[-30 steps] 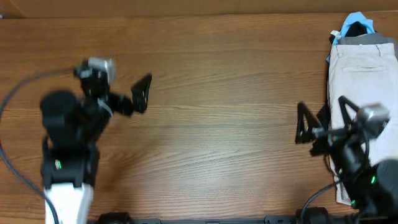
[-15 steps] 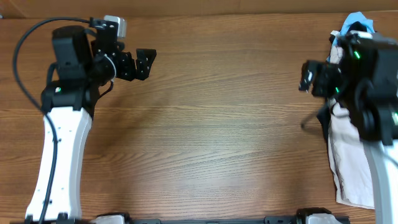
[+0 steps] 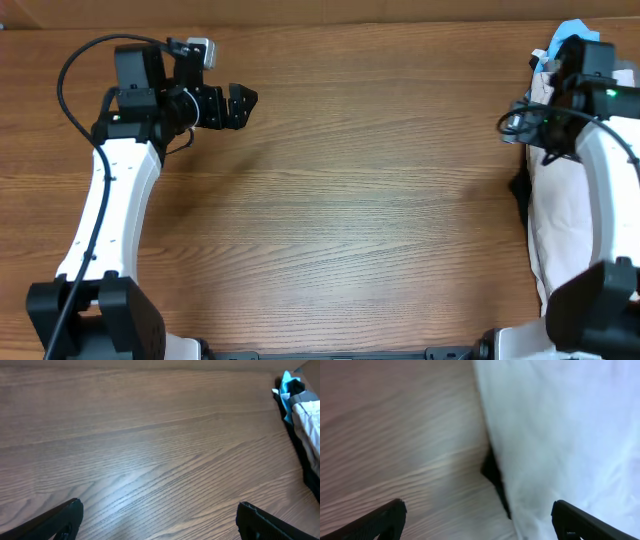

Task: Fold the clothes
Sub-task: 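Reach the right gripper to the beige shorts on the clothes pile and grasp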

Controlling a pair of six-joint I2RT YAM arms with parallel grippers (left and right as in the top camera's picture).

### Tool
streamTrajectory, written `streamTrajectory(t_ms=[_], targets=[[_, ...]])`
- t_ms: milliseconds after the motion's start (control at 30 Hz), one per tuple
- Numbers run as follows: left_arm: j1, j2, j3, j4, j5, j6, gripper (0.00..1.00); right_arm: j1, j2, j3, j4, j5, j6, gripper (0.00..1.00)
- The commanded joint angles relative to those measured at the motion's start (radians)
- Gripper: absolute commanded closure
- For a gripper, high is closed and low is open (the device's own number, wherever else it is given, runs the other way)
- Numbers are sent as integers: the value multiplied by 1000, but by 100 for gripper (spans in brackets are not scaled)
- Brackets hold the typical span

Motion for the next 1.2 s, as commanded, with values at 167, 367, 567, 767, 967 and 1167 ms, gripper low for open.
streamTrajectory(t_ms=[167,367,567,767,967,1167], targets=[[1,98,22,8,16,18,0,-60,116,24,2,25,3,10],[-5,166,22,24,16,14,0,-60,148,23,6,47,3,17],[-16,209,22,36,16,15,0,-59,175,16,31,85,3,21],[-18,220,22,62,16,15,0,-47,208,8,43,114,2,22],[-18,220,22,73,14,15,0,-12,263,6,35,222,21,26],[-18,220,22,73,-11,15,0,-10,280,0,35,299,33,33]])
